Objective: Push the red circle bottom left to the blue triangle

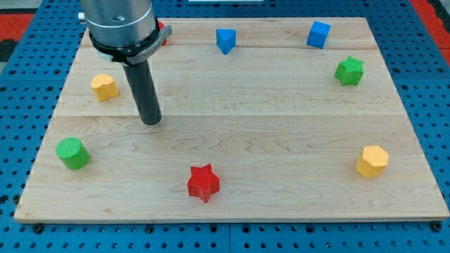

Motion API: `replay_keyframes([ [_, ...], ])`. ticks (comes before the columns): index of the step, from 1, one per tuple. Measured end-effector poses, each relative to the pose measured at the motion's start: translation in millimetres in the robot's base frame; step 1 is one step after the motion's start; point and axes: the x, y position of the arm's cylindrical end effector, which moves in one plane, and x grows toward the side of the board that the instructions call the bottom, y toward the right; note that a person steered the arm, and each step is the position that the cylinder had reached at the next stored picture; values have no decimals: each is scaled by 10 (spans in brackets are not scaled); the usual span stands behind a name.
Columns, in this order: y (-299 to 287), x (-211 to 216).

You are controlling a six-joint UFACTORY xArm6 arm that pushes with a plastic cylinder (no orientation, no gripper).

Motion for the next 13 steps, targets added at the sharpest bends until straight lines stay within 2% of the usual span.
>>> replay_keyframes([
  [10,-34,126],
  [12,-84,-454],
  [13,153,-803],
])
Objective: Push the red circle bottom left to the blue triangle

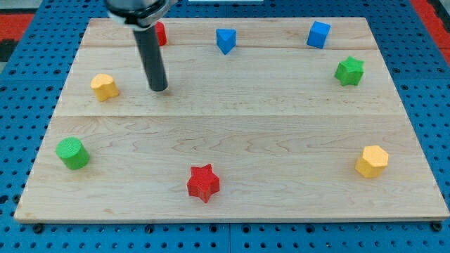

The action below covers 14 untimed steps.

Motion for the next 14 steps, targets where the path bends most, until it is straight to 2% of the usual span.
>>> replay_keyframes([
  [1,146,-64],
  [3,182,-1106],
  [4,149,-1444],
  [5,-125,-1181],
  [7,31,-1079],
  [14,-37,-1100],
])
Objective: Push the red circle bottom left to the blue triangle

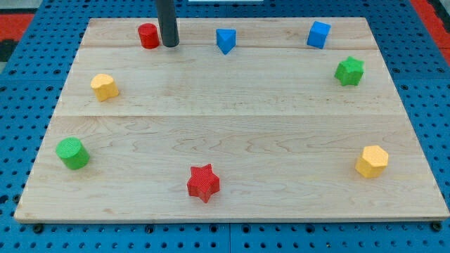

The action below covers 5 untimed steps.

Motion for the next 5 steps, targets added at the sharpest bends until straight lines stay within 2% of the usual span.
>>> replay_keyframes([
  [1,237,461],
  [2,-161,769],
  [3,-833,313],
  [4,-1265,-72],
  [5,-903,-243],
])
